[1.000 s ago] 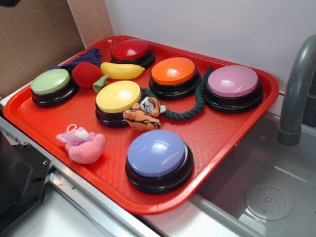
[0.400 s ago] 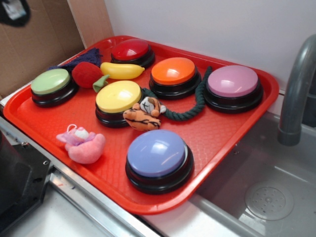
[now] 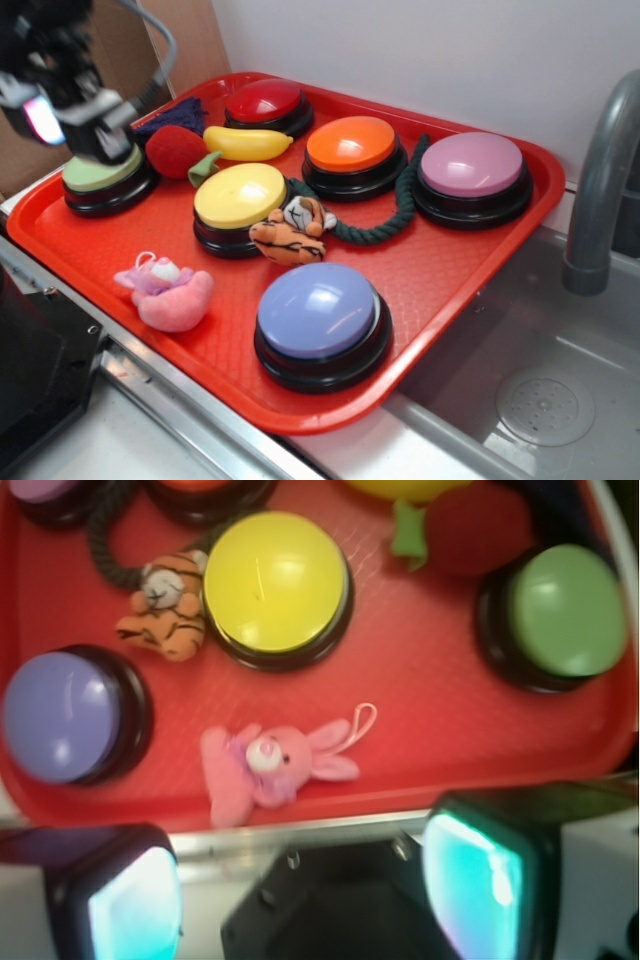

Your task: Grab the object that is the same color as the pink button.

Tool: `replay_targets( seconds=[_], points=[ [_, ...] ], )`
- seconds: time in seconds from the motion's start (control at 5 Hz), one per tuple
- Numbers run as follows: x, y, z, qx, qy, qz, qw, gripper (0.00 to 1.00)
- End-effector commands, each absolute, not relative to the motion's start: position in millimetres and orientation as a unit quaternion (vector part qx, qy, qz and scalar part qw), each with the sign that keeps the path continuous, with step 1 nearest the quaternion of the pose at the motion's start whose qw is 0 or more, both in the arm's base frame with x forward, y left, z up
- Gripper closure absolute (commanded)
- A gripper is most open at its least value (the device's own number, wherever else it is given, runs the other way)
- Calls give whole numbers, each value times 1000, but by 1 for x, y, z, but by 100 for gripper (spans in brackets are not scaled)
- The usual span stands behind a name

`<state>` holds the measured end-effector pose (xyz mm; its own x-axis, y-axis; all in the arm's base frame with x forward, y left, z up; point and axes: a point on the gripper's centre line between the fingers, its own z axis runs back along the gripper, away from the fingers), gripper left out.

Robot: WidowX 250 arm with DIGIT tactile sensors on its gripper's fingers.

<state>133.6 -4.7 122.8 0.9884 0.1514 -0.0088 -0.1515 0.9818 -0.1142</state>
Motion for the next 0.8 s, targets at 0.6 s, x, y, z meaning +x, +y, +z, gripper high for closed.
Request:
replay_targets(
  seconds=[0.6],
  points=[
    [125, -22, 9, -103, 85, 69, 989, 0]
  ],
)
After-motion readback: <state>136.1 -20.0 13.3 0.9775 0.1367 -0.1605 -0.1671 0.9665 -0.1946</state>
